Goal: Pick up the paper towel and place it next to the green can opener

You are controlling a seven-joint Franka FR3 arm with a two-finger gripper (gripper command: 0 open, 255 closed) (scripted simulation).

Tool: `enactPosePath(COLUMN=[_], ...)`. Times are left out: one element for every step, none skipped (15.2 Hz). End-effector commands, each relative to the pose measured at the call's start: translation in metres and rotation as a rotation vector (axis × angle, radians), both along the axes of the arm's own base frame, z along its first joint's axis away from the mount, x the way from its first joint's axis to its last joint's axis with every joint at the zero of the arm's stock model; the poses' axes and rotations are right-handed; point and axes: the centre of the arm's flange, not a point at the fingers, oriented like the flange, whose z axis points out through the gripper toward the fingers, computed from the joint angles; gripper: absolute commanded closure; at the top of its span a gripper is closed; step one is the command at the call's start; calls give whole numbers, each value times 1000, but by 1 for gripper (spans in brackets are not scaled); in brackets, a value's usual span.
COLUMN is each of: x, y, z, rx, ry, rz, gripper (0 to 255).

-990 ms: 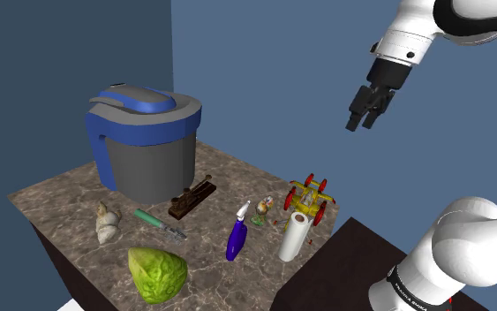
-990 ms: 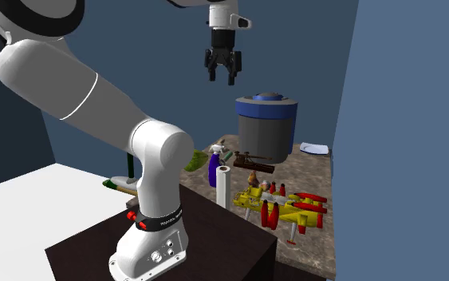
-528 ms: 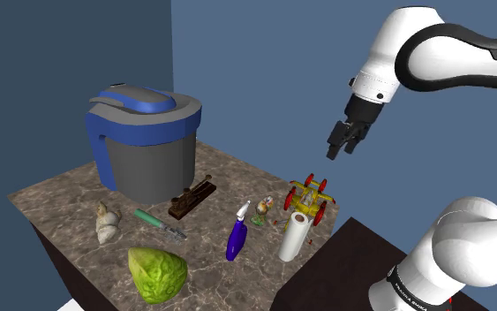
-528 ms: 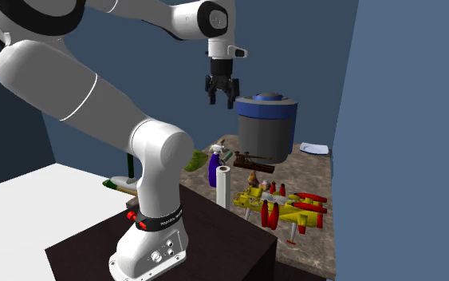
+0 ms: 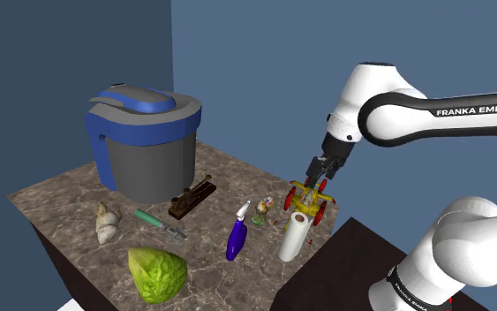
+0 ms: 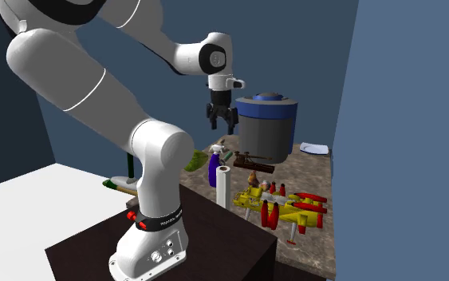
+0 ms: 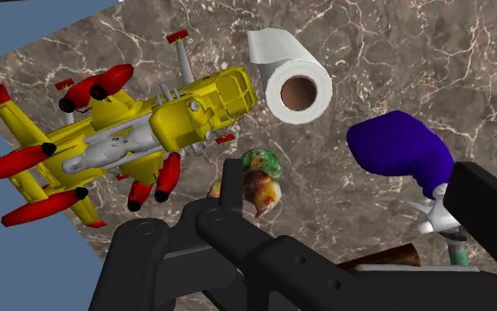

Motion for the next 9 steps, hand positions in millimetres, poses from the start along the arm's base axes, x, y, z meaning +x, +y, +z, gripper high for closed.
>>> enactPosePath(x=[4, 7, 9, 11, 13, 15, 17, 19, 22], y=[2, 4, 6, 7, 9, 10, 12, 13, 14], z=[-26, -39, -52, -65, -79, -92, -105, -118, -131], rx=[-12, -17, -23, -29, -35, -40, -46, -52, -57], ry=[-3, -4, -4, -5, -5, -5, -6, -6, -6], rz=[-2, -3, -4, -5, -6, -7, -8, -9, -10], gripper=[0, 0, 0, 0, 0, 0, 0, 0, 0])
